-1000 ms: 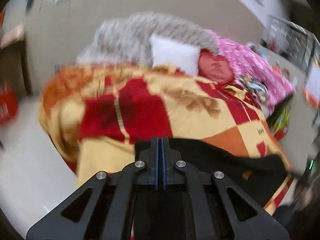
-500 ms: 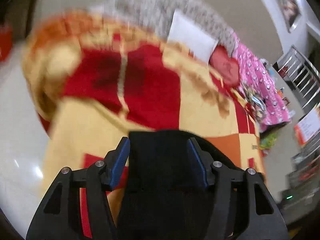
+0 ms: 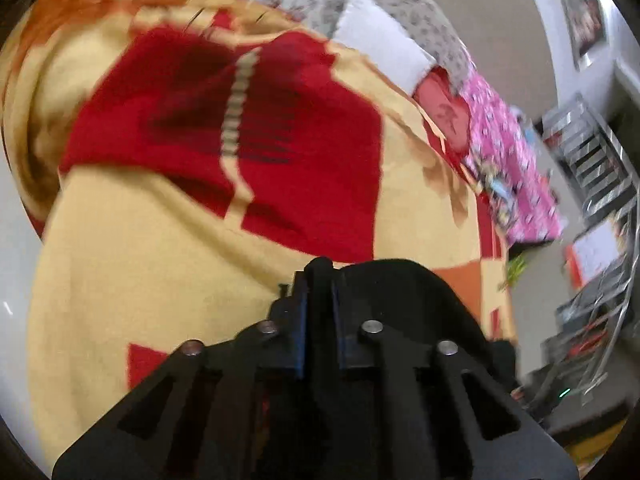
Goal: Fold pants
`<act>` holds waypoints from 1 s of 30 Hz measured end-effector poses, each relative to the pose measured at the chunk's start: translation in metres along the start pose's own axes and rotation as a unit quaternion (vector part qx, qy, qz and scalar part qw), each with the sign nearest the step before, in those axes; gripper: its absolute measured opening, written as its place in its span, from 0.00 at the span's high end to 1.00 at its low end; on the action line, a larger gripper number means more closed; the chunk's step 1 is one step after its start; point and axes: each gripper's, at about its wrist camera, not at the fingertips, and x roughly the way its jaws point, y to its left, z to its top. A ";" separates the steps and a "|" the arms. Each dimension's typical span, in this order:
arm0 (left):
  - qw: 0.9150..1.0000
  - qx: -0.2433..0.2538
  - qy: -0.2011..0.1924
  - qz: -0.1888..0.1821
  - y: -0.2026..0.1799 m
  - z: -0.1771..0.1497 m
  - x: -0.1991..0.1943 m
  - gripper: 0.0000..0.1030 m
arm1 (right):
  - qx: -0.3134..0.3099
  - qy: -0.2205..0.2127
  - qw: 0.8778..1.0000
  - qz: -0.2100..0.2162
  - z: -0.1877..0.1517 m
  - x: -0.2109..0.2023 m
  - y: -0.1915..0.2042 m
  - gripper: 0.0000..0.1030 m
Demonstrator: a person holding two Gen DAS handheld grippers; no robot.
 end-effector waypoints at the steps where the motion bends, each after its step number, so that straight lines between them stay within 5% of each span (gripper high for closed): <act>1: 1.000 0.021 -0.009 0.010 -0.007 0.000 -0.006 0.93 | -0.001 0.000 1.000 -0.001 0.000 0.000 0.000 0.95; 3: 0.996 0.067 -0.037 0.041 -0.026 -0.002 -0.025 0.93 | -0.002 0.000 1.000 -0.002 0.000 0.000 0.000 0.95; 6: 0.979 0.153 -0.091 0.098 -0.063 -0.025 -0.059 0.93 | -0.001 -0.002 1.000 0.001 0.000 -0.001 0.000 0.95; 7: 0.967 0.190 -0.113 0.127 -0.080 -0.047 -0.074 0.93 | 0.001 -0.006 1.000 0.012 0.000 -0.002 -0.002 0.95; 10: 0.948 0.234 -0.161 0.141 -0.099 -0.109 -0.106 0.93 | 0.014 -0.016 0.999 0.038 0.000 -0.008 -0.009 0.95; 12: 0.946 0.229 -0.180 0.142 -0.099 -0.151 -0.121 0.93 | 0.027 -0.017 0.998 0.045 -0.001 -0.011 -0.017 0.95; 17: 0.973 0.097 -0.143 0.150 -0.039 -0.221 -0.133 0.85 | 0.020 -0.019 0.999 0.039 -0.002 -0.016 -0.022 0.95; 21: 0.984 0.007 -0.138 0.115 -0.015 -0.238 -0.149 0.85 | 0.012 -0.027 0.999 0.032 -0.004 -0.022 -0.018 0.93; 23: 0.986 -0.028 -0.149 0.069 -0.012 -0.241 -0.157 0.60 | 0.007 -0.032 0.999 0.029 -0.005 -0.027 -0.015 0.92; 27: 0.980 -0.134 -0.141 -0.044 0.000 -0.238 -0.152 0.51 | 0.000 -0.043 0.999 0.020 -0.006 -0.033 -0.010 0.87; 30: 0.961 -0.222 -0.140 -0.086 0.013 -0.239 -0.147 0.51 | -0.004 -0.044 0.999 0.018 -0.007 -0.034 -0.006 0.85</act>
